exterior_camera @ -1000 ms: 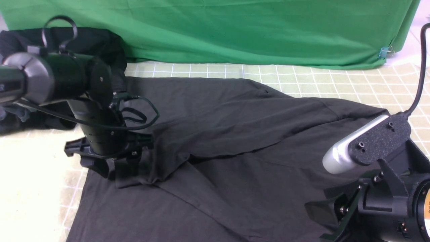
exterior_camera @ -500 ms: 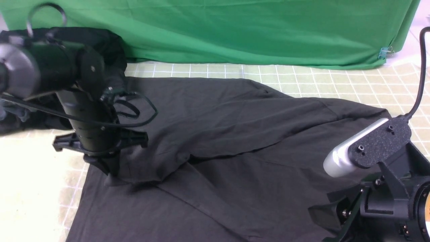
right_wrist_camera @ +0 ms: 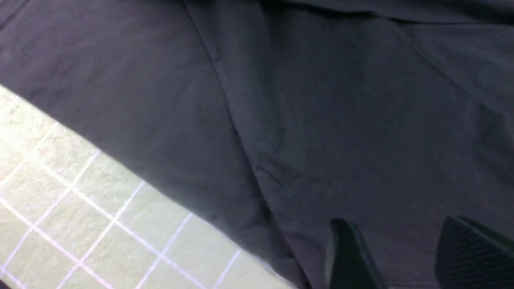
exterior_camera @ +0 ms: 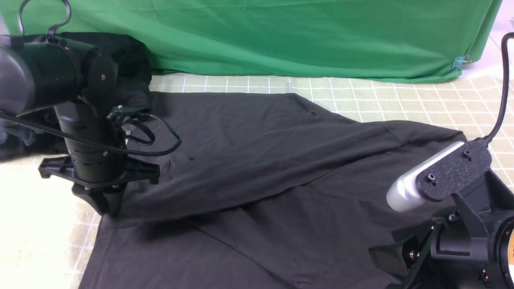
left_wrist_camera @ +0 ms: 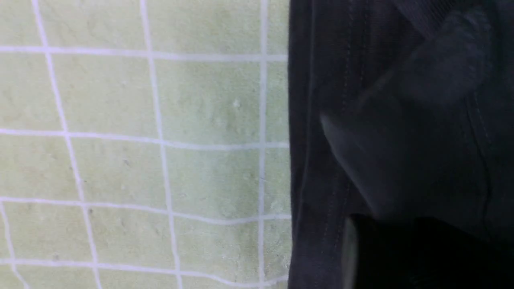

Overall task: Fold a long-sleeved shirt over a green coffee tablecloth.
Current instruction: 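Fold the left side of the dark shirt inward over its body with the left gripper, then grasp the near edge of the shirt at its hem and shoulder corners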

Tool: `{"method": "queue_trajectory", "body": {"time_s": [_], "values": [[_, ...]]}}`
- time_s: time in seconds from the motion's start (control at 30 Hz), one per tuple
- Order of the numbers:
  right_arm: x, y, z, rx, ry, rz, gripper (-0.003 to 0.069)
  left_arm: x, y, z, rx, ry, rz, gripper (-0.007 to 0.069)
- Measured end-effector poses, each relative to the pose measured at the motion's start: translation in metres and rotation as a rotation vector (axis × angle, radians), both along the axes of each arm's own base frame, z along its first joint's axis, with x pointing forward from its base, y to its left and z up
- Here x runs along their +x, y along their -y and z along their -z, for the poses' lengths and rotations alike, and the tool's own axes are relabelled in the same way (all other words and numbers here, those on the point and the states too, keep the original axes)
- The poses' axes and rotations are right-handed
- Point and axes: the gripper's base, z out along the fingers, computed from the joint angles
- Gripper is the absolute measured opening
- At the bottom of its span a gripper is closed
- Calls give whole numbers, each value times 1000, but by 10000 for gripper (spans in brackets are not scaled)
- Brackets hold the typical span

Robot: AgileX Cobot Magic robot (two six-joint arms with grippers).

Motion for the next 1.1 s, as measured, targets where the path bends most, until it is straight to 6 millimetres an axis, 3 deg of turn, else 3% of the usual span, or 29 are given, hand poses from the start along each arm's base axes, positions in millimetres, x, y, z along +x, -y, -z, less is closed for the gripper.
{"method": "queue_trajectory", "body": {"time_s": [0.07,0.1,0.23,0.33,0.37,0.47,0.5,0.57,0.6,0.67,0.87,1.0,1.1], "values": [[0,0,0,0,0,0,302,-1,-1,0,7,-9,1,297],[0,0,0,0,0,0,302,-1,-1,0,8,-11,1,307],[0,0,0,0,0,0,302,-8,-2,-1,17,-69,14,480],[0,0,0,0,0,0,302,-22,0,-3,-38,-90,14,521],[0,0,0,0,0,0,302,-24,0,-5,-44,-88,15,522],[0,0,0,0,0,0,302,-63,-3,0,-88,-152,6,524],[0,0,0,0,0,0,302,-66,-3,-1,-92,-148,5,524],[0,0,0,0,0,0,302,-98,-9,10,-100,-165,-1,520],[0,0,0,0,0,0,302,-98,-9,9,-103,-153,0,520],[0,0,0,0,0,0,302,-120,-14,22,-109,-124,2,519],[0,0,0,0,0,0,302,-140,-19,51,-134,-31,-15,517],[0,1,0,-14,-9,1,302,-142,-19,56,-143,9,-39,487],[-4,6,-5,-107,-61,-11,302,-141,-19,55,-145,16,-43,341]]}}
